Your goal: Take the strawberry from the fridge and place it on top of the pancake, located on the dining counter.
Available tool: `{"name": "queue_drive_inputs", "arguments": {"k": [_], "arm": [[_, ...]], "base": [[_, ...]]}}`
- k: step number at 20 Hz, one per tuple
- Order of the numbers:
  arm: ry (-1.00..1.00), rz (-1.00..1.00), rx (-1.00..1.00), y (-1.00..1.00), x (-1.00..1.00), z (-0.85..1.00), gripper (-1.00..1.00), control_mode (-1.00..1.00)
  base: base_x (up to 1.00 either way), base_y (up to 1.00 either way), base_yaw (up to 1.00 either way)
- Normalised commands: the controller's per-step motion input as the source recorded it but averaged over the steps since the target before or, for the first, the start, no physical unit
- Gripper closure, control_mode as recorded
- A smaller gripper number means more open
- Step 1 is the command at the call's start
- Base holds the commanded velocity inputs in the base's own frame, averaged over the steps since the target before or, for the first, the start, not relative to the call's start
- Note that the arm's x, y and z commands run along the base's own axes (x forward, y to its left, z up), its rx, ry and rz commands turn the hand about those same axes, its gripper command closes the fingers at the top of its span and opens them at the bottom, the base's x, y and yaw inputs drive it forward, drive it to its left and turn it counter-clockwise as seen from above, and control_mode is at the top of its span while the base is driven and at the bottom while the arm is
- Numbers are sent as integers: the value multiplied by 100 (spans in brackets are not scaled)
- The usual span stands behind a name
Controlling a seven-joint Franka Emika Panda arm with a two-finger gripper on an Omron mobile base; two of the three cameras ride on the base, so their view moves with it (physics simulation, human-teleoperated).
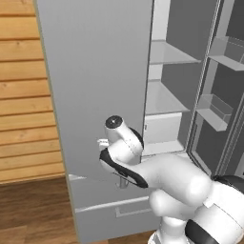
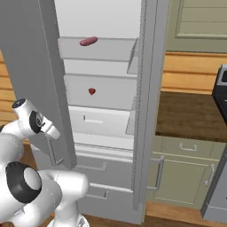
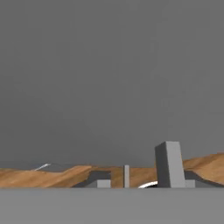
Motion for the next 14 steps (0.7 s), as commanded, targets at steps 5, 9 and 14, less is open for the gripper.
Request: {"name": "queue_drive_inputs", "arguments": {"k": [5, 9, 14], "arm": [[-12, -13, -5, 100, -81, -27, 100, -100], [-2, -7, -9, 100, -67, -7, 100, -100], [-1, -3, -18, 100, -44, -2, -100, -100]], "base": [[0, 0, 0], [0, 0, 0], [0, 0, 0]]}}
